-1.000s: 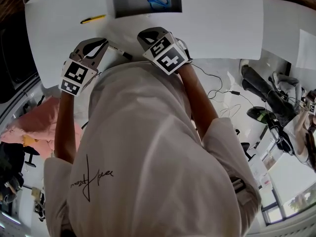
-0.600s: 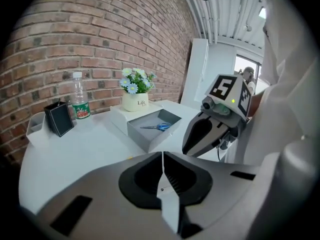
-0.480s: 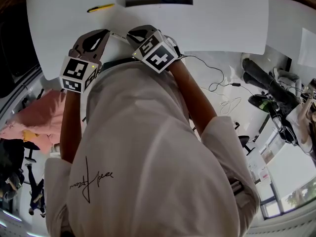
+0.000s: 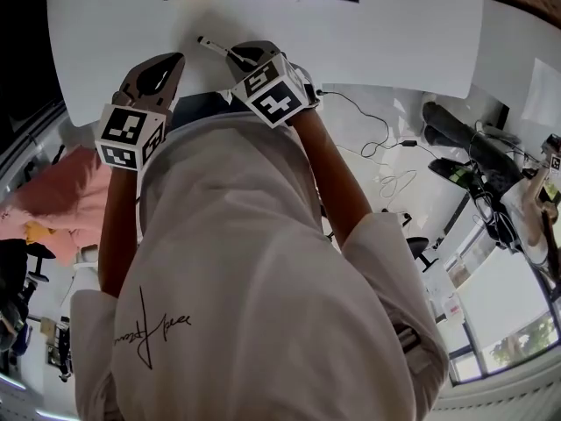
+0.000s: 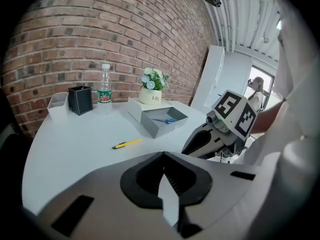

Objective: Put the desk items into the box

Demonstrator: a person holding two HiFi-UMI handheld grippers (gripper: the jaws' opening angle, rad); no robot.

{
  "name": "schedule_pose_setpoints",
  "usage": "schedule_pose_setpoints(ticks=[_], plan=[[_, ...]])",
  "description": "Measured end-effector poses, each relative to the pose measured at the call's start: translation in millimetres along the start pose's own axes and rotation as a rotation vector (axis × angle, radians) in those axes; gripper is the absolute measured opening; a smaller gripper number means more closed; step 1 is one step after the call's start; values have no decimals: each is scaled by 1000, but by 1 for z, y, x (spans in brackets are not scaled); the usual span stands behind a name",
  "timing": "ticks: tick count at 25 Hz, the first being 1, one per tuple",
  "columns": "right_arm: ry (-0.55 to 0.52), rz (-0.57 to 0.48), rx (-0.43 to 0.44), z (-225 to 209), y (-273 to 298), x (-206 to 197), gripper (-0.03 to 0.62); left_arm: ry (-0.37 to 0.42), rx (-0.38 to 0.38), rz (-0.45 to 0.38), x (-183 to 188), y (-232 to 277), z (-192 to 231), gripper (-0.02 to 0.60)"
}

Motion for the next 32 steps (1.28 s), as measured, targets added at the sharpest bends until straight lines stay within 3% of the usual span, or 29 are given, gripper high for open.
schedule_pose_setpoints(ticks=[5,32], plan=[[22,-3,-18,0,2,-5,34,-20,5,11,-12,-12,-3,6],[-95,101,-120,13,29,-19,86,-44,56,38,-65,-58,1,6]])
Point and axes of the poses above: the fingertips, and each gripper's own axes: y forward along the fingers, z to its left, x out of its top, the point moved 2 cm from there along -y, backward along the fingers
